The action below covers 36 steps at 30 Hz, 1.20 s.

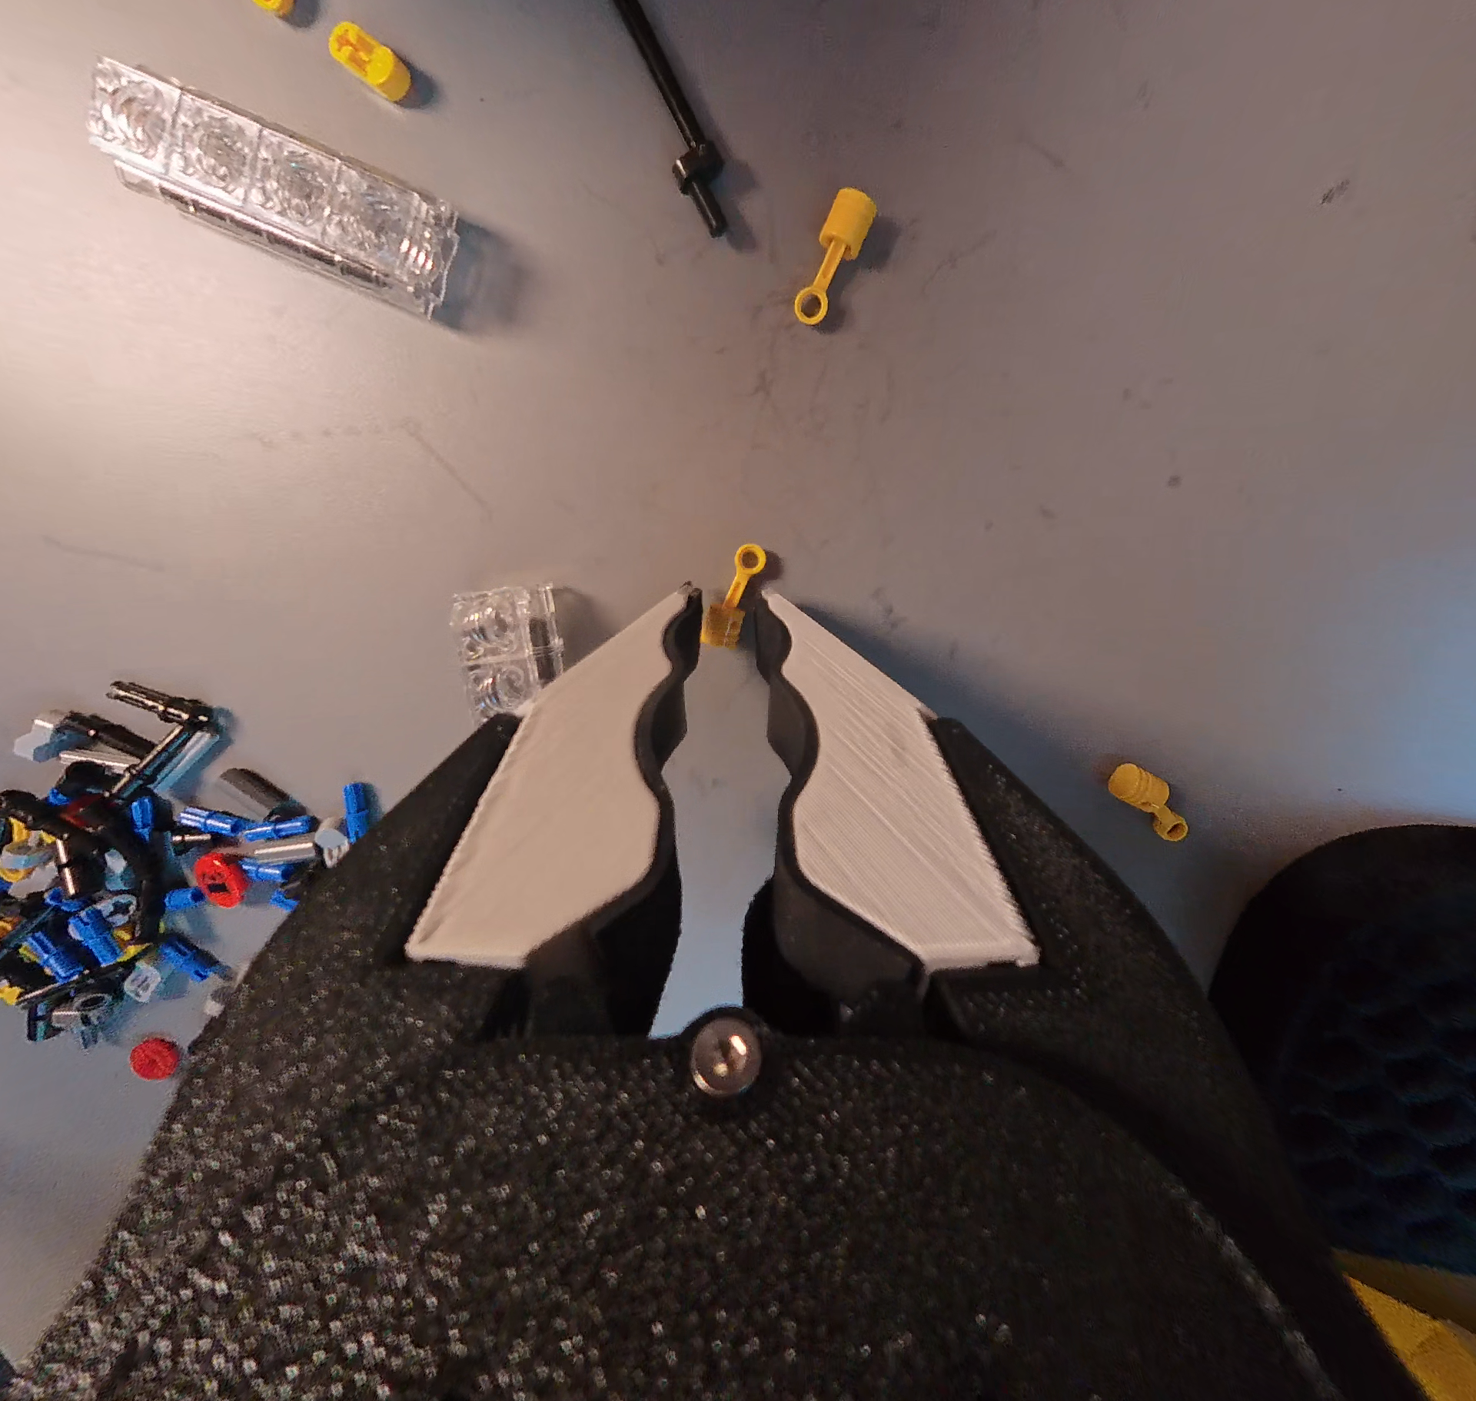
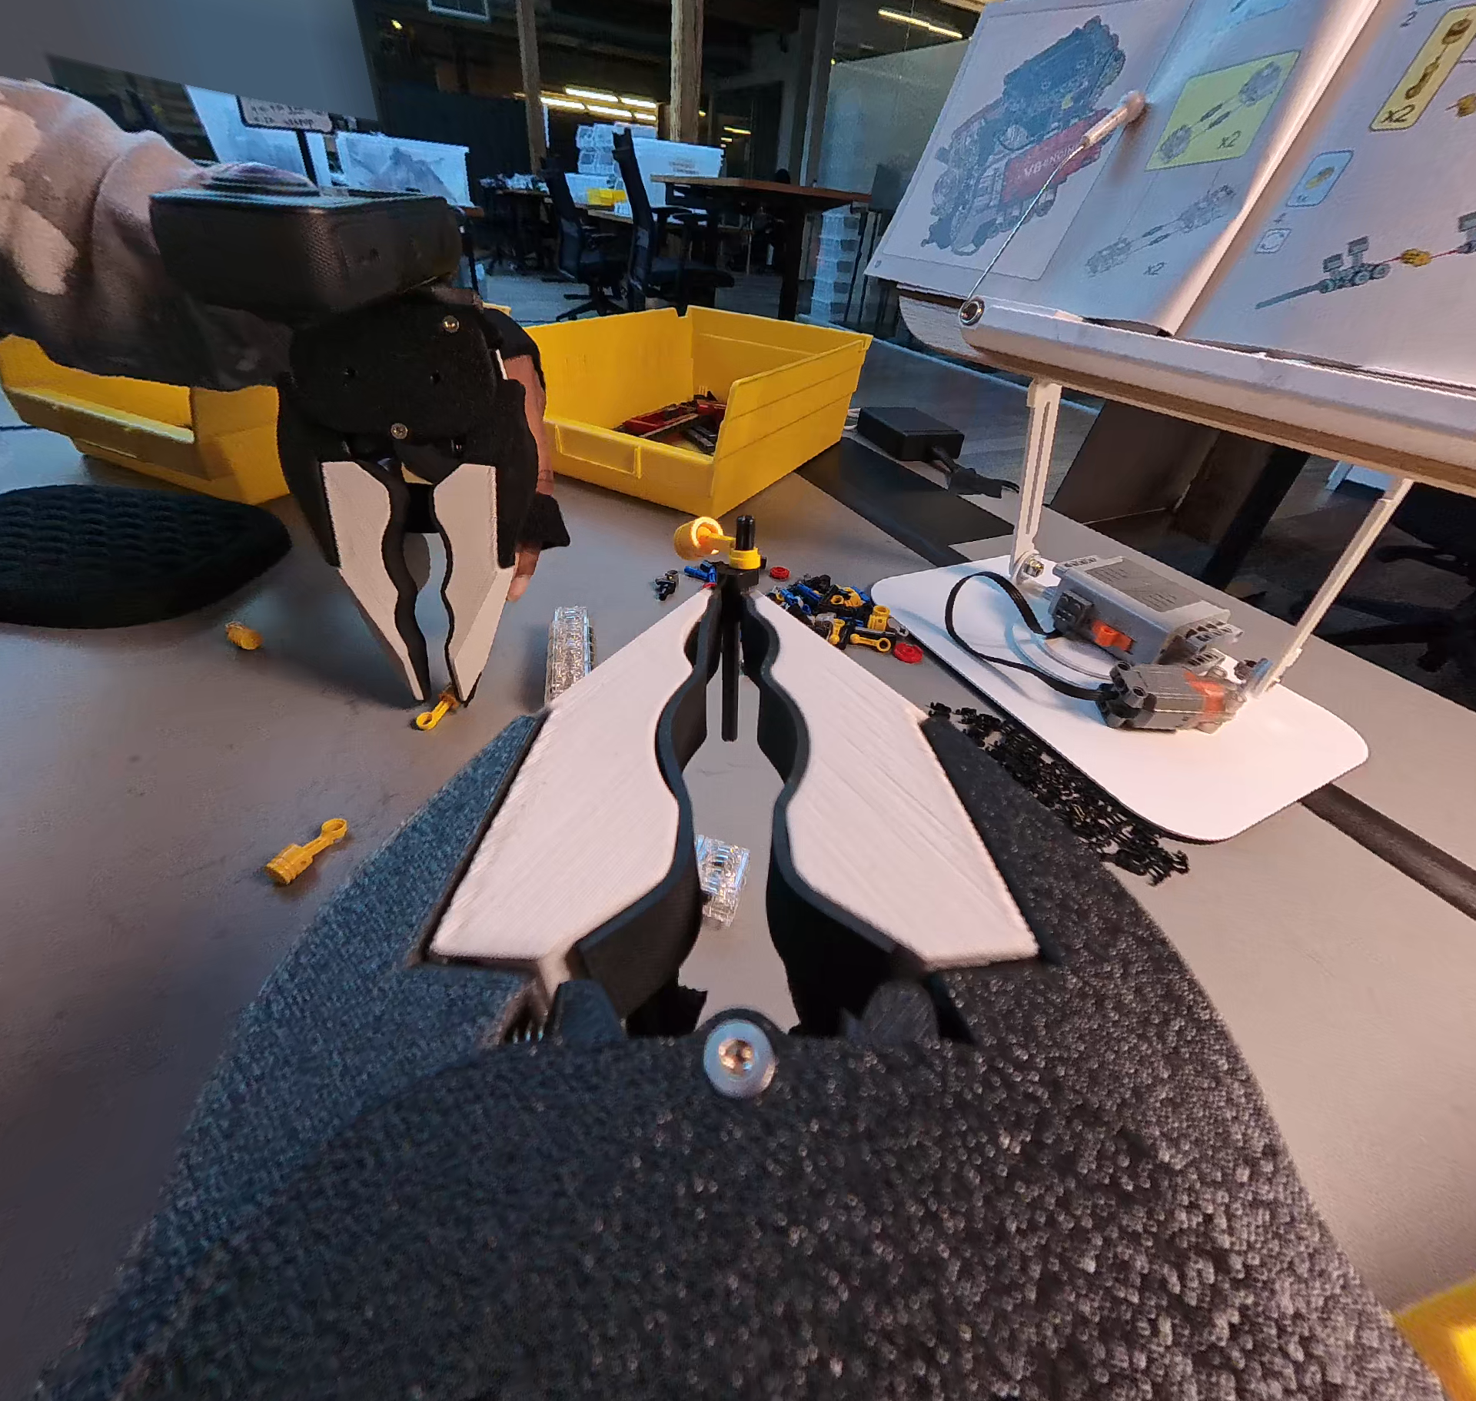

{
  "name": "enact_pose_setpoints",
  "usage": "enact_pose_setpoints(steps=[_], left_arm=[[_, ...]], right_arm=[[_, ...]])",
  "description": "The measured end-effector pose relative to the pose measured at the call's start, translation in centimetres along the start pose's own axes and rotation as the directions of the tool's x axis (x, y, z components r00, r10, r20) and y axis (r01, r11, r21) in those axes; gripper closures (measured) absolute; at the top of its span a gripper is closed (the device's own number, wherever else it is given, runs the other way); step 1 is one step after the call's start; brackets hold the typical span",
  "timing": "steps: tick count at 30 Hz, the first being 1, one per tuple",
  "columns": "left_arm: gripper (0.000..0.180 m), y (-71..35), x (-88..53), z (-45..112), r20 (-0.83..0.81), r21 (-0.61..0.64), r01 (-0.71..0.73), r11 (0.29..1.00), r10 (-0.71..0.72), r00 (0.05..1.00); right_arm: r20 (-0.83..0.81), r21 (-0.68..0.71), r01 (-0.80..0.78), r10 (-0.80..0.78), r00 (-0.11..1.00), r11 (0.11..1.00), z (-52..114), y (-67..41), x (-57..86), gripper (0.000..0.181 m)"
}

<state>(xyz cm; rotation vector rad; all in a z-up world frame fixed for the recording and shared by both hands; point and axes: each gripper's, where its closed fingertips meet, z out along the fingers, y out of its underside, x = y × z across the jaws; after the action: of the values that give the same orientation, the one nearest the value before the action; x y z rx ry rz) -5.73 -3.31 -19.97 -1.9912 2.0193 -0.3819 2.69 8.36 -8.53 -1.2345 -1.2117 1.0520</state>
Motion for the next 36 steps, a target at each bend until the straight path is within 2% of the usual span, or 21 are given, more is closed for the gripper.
enact_pose_setpoints(steps=[12,14,17,19,20,23,27,29,33,36], left_arm=[[0.172,0.2,0.1,0.4,0.005,0.014,0.056,0.998,-0.056,0.998],[0.173,0.0,-0.2,0.4,0.024,0.041,0.108,0.993,-0.109,0.994],[0.173,-0.9,-0.5,0.1,0.008,0.146,0.266,0.953,-0.270,0.963],[0.173,-1.5,-0.9,-0.2,-0.028,0.240,0.380,0.893,-0.385,0.923],[0.173,-2.2,-1.1,-0.5,-0.066,0.305,0.446,0.841,-0.449,0.891],[0.173,-4.5,-2.0,-2.4,-0.216,0.501,0.593,0.630,-0.572,0.791],[0.173,-6.7,-3.8,-5.4,-0.336,0.673,0.646,0.362,-0.628,0.702],[0.173,-7.6,-4.7,-6.8,-0.354,0.732,0.629,0.262,-0.642,0.680],[0.173,-8.7,-6.3,-8.9,-0.335,0.811,0.565,0.152,-0.670,0.662],[0.173,-8.9,-7.2,-9.8,-0.263,0.850,0.504,0.152,-0.707,0.656]], right_arm=[[0.001,0.000,-0.001,0.001,1.000,1.000,0.0,0.0,0.0,0.177],[0.001,0.000,0.000,0.000,1.000,1.000,0.0,0.0,0.0,0.177],[0.001,0.000,0.000,0.000,1.000,1.000,0.0,0.0,0.0,0.177],[0.001,0.000,0.001,-0.001,1.000,1.000,0.0,0.0,0.0,0.177],[0.001,0.000,0.001,-0.001,1.000,1.000,0.0,0.0,0.0,0.177],[0.001,0.003,0.001,-0.001,1.000,1.000,-0.1,0.0,0.0,0.177],[0.017,0.035,0.003,-0.003,1.000,0.999,-0.2,-0.5,-0.3,0.177],[0.032,0.055,-0.010,0.008,0.999,0.998,-0.3,-0.9,-0.6,0.177],[0.057,0.081,-0.042,0.037,0.998,0.996,-0.1,-1.6,-1.3,0.177],[0.079,0.093,-0.112,0.105,0.991,0.989,0.2,-1.9,-1.7,0.178]])
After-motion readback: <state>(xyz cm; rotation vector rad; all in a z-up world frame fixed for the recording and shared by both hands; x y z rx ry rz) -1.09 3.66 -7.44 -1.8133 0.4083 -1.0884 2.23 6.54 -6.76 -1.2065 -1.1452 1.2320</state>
